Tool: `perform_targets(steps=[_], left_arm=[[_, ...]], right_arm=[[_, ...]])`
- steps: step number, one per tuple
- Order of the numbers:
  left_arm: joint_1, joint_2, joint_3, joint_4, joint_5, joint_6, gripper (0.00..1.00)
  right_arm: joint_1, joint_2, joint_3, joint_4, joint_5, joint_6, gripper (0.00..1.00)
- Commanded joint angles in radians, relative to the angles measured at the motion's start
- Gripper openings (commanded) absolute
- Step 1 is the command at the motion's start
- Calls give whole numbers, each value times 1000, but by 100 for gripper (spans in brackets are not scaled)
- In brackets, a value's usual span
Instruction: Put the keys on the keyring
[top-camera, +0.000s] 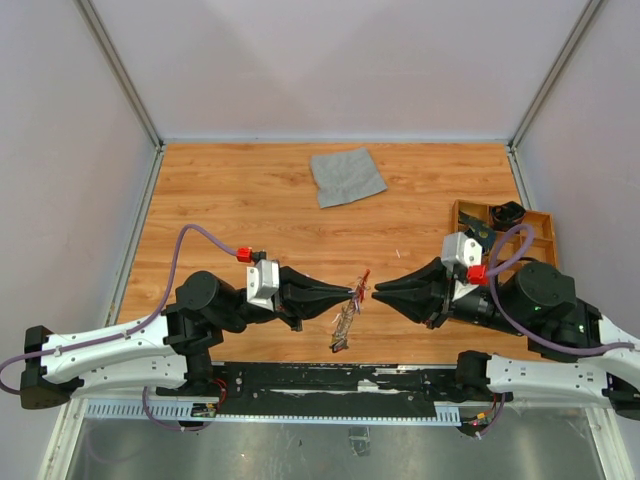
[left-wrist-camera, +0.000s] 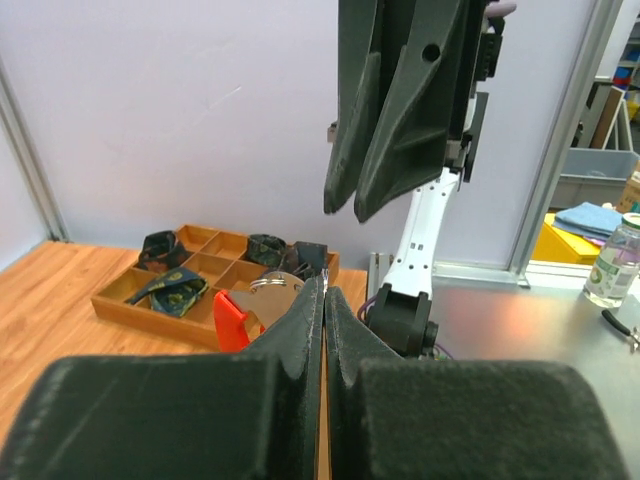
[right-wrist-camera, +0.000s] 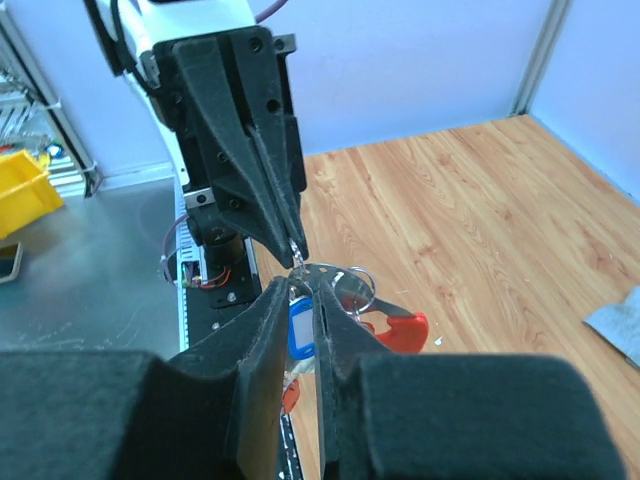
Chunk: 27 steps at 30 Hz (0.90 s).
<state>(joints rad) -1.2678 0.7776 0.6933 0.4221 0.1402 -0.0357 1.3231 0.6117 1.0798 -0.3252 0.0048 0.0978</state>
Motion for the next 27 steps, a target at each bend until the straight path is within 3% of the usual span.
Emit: perform_targets(steps=[1, 27], left_arm=[[-8, -10, 7, 106, 36, -26, 0], [-7, -9, 6, 112, 64, -29, 0]], right_arm=[[-10, 26, 10, 40, -115, -129, 16], [-10, 78, -25, 65, -148, -121, 21]])
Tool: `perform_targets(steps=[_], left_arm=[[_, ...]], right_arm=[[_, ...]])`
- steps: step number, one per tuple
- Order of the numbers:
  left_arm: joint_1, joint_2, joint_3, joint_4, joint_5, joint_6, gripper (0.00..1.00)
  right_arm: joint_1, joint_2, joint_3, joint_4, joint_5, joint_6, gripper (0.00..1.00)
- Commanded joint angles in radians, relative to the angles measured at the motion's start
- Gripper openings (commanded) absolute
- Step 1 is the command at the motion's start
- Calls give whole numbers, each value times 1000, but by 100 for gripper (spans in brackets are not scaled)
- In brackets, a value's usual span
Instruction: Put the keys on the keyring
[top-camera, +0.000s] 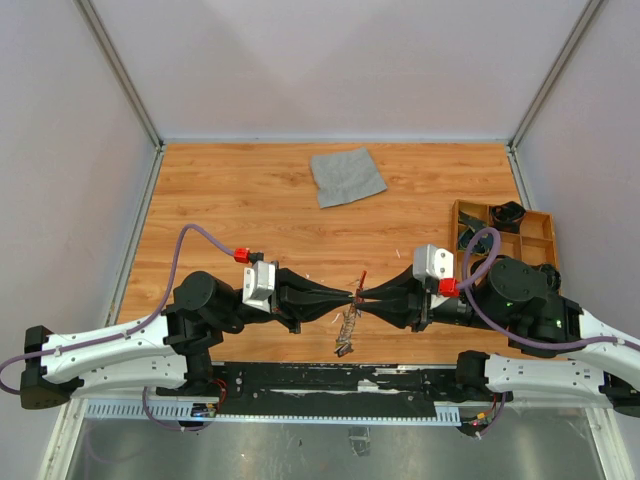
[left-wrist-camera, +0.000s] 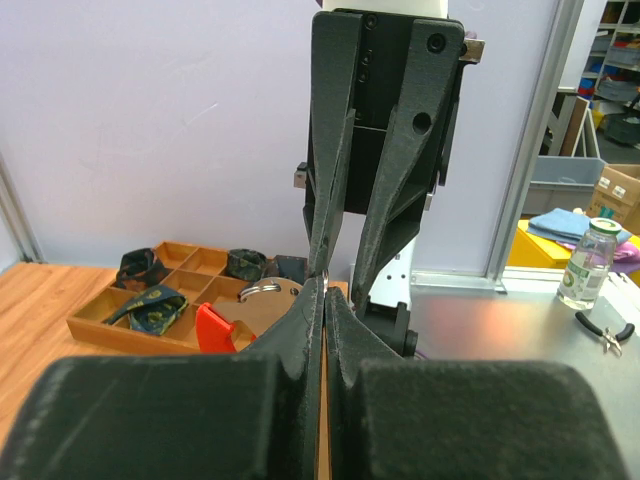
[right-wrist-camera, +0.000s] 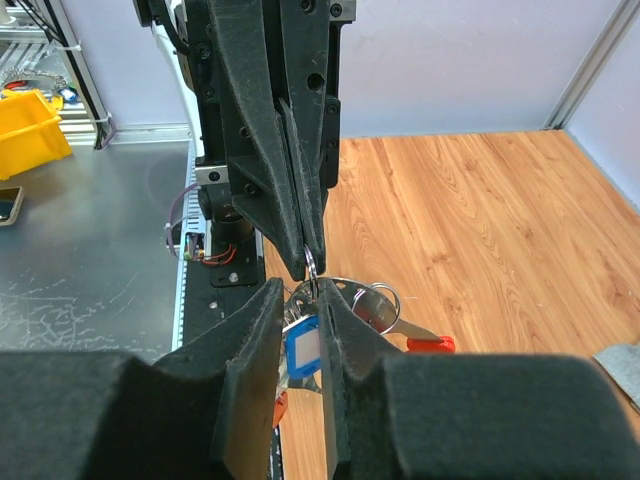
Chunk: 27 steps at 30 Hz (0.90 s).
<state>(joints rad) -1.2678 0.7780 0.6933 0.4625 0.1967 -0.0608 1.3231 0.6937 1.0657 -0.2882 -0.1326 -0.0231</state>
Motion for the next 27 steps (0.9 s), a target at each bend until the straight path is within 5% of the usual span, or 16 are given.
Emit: perform_targets(steps=[1, 14, 20, 27], left_arm=[[-7, -10, 5, 73, 7, -4, 1], [-7, -16, 2, 74, 5, -3, 1], [-7, -17, -3, 77, 0, -3, 0], [-8, -11, 11, 42, 14, 7, 10]], right_arm=[[-10, -3, -12, 29, -10, 1, 20], [-10, 18, -20, 28, -14, 18, 16], [-10, 15, -10, 17, 0, 19, 1], [-10, 59, 130, -183, 22, -23, 1]])
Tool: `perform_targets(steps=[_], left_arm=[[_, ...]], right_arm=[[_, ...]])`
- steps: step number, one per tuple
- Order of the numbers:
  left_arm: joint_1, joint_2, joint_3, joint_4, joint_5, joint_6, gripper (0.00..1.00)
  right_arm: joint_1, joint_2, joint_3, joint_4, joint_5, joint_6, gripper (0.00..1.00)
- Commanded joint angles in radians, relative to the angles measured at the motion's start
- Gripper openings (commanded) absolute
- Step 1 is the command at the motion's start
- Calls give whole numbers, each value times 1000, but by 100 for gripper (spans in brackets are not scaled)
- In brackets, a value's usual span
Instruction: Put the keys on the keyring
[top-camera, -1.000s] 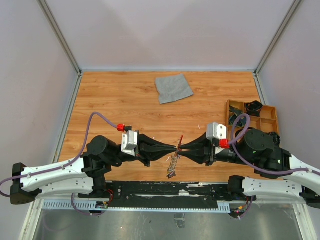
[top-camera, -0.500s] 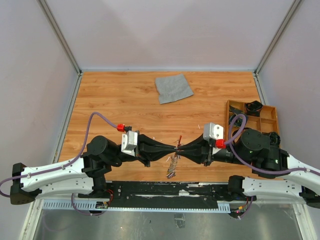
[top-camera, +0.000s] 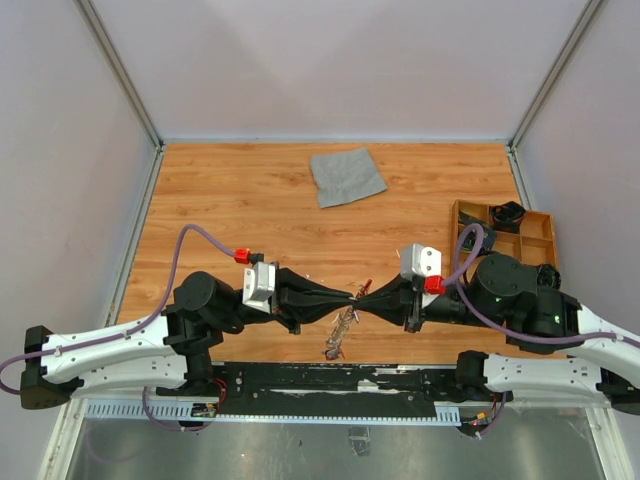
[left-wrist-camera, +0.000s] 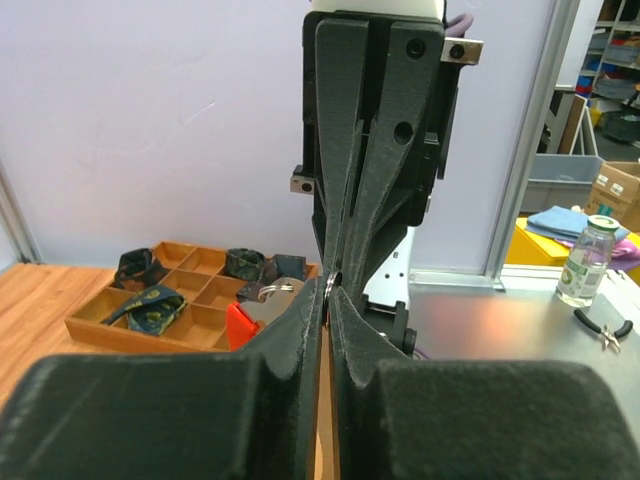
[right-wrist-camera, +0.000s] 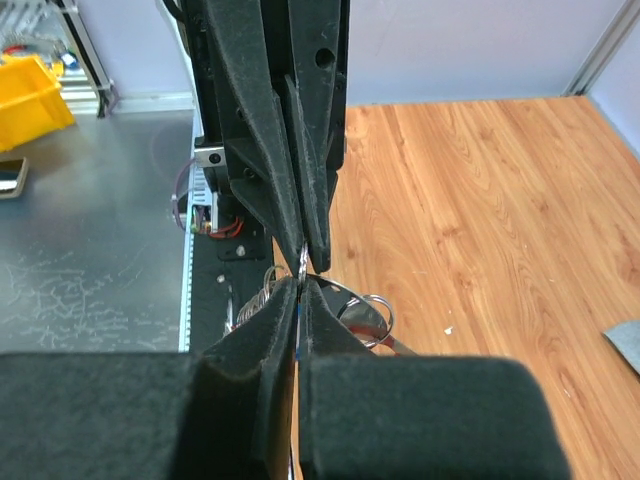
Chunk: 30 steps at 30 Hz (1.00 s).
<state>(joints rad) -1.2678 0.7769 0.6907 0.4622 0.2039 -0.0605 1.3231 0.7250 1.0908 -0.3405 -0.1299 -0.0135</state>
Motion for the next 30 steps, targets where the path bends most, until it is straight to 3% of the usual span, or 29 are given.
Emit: perform_targets(steps=[1, 7, 16, 21, 30], left_arm=[[-8, -9, 19, 23, 11, 10, 14], [-7, -2, 47, -46, 31, 28, 30], [-7, 22, 74, -125, -12, 65, 35], [-7, 56, 93, -173, -7, 83, 36], [-7, 111, 108, -180, -9, 79, 38]], right_arm=[[-10, 51, 158, -189, 25, -43, 1], [-10, 215, 449, -615, 40, -115, 1], [-10, 460, 765, -1039, 112, -168, 1], [-10, 521, 840, -1113, 147, -159, 1], [-10, 540, 831, -1092, 126, -160, 1]])
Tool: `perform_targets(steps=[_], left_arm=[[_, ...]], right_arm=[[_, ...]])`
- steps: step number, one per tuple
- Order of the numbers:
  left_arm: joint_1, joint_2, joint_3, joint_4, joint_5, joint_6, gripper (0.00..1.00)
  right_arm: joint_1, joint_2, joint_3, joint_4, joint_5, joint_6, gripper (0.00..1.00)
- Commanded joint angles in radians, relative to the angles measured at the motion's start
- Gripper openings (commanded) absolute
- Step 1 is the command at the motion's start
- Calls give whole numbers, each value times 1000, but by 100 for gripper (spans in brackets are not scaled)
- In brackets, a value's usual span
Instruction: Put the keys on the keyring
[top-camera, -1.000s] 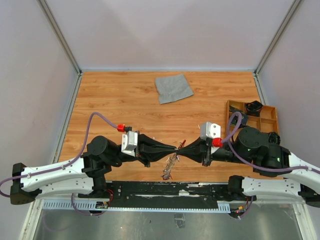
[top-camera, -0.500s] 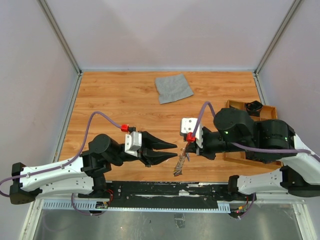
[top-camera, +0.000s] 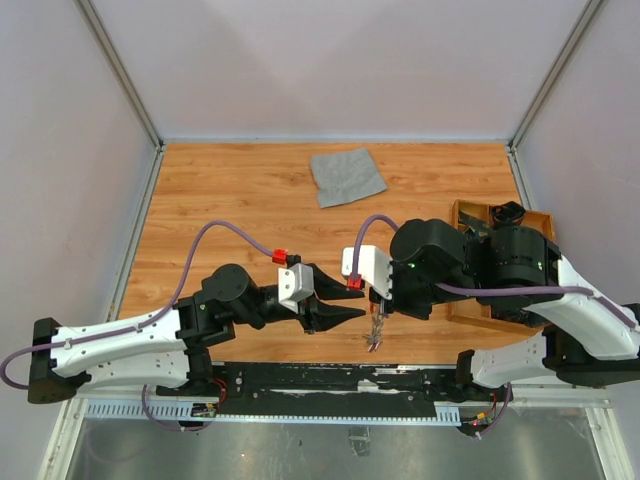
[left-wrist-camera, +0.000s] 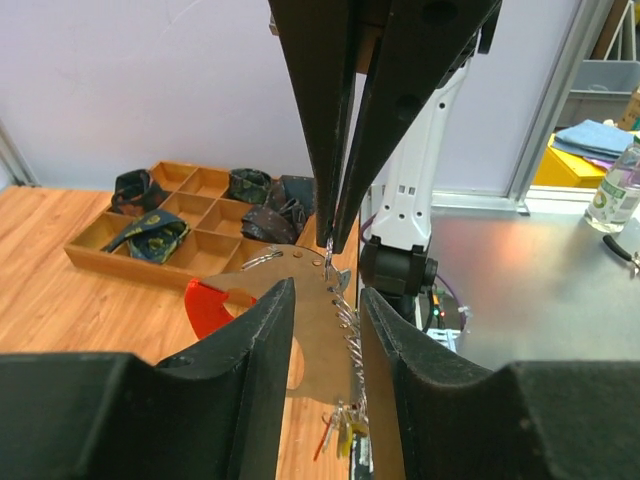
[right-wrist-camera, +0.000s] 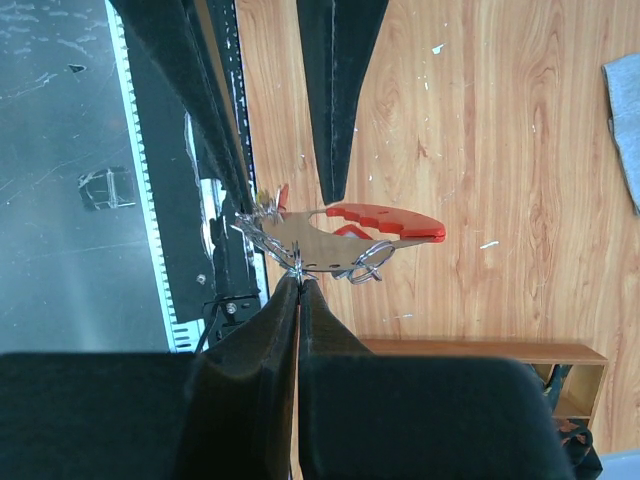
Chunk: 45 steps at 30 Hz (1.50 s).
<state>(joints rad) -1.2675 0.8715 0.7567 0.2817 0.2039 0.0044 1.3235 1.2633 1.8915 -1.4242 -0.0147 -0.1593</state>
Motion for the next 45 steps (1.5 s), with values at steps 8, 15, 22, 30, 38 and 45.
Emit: perform_targets(steps=[8, 15, 22, 30, 38, 45], left_arm=[[-7, 33, 36, 42, -45, 5, 40], [-8, 38, 24, 51, -40, 3, 38], [-8, 35, 23, 52, -42, 6, 34], [-7, 37, 19, 52, -31, 1, 28], [-8, 37, 19, 50, -26, 5, 12], [-8, 22, 10, 48, -39, 3, 1]], right_arm=[[-11, 21, 22, 26, 0, -32, 1], [-10, 31, 24, 41, 7, -36, 1], [-11, 38, 10, 60, 8, -42, 1], [-10, 41, 6, 76, 3, -41, 1], [-10, 31, -11, 104, 19, -38, 1], [-10, -7, -53, 158, 39, -18, 7]])
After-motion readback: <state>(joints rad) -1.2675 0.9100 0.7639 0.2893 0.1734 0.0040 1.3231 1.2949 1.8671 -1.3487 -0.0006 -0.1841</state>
